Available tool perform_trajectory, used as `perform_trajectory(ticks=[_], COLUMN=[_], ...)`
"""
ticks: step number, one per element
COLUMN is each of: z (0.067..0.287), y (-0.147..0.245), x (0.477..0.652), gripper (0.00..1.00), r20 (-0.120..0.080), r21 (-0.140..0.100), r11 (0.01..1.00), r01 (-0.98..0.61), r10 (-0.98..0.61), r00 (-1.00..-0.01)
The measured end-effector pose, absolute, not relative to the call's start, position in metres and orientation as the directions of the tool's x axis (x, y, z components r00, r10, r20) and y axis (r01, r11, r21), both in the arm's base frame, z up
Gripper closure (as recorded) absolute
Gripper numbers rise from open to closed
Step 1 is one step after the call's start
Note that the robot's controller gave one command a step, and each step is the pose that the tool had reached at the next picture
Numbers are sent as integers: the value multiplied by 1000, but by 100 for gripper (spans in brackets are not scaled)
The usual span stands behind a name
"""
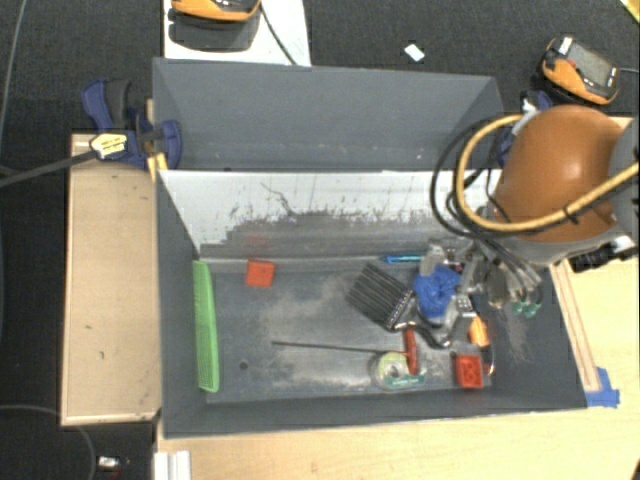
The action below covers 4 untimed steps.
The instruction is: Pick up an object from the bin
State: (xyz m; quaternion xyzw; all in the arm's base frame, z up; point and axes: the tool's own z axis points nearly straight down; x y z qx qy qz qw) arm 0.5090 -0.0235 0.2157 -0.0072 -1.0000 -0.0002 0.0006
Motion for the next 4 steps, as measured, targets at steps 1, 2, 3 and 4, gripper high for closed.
perform_trajectory(ticks=[1, 2, 3, 4], z=[217, 160, 149, 124], y=[-24, -33, -51, -92], x=[510, 520, 533, 564], gripper=[0, 0, 0, 0], r20=[-3, -5, -9, -6], r21=[0, -1, -7, -6], r11=[1000, 984, 804, 623], r01=[13, -178, -594, -782], r10=[13, -178, -595, -782], r00=[-1000, -984, -804, -623])
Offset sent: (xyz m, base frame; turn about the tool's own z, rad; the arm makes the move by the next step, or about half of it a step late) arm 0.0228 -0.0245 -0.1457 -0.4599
